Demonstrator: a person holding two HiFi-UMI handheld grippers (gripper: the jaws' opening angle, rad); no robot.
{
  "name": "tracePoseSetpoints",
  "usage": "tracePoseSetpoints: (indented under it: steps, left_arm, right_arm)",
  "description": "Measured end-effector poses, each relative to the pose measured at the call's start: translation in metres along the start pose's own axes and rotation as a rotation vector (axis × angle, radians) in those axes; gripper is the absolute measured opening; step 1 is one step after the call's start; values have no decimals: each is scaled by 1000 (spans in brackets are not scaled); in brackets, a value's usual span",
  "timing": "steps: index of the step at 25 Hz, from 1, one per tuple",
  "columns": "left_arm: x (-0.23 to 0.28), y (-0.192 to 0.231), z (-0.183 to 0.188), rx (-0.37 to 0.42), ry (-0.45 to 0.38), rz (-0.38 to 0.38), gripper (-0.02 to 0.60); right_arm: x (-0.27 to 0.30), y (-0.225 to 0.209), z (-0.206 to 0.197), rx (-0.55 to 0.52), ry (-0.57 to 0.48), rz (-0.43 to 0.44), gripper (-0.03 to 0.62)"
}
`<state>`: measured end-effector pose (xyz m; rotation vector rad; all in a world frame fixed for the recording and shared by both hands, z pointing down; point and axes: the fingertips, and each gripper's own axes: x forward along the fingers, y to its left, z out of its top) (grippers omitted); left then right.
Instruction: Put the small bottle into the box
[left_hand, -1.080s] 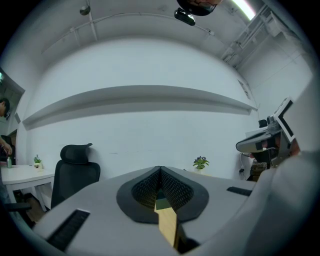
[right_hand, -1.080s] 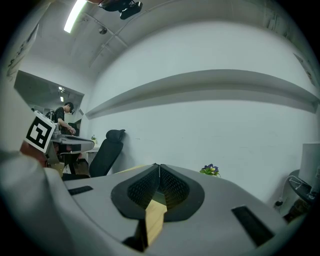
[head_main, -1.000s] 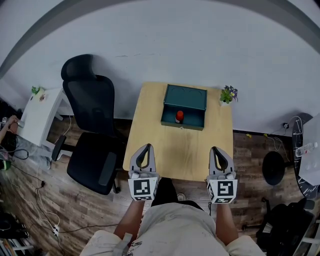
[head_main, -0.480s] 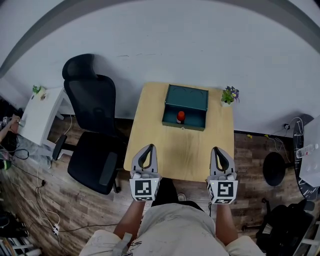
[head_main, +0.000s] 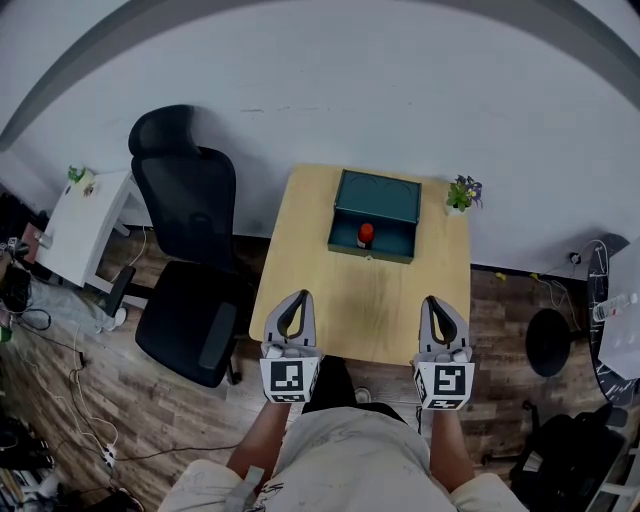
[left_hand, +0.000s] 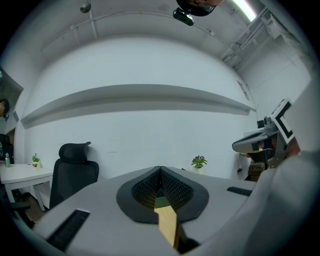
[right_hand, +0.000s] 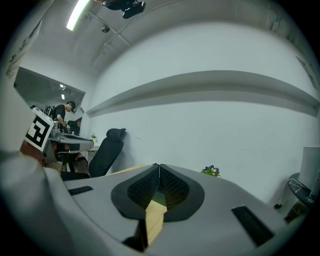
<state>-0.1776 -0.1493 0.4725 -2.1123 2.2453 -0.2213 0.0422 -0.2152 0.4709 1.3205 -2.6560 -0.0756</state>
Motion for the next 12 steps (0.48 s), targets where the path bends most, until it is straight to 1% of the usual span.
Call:
tracePoseSetpoints:
  steps: [5, 12]
  left_arm:
    - [-1, 2, -4, -15, 6, 4, 8]
    - [-2, -1, -4, -13, 1, 1, 8]
  right_arm:
    - [2, 2, 1, -3, -1, 3, 21]
    - [2, 2, -2, -4, 6, 5, 21]
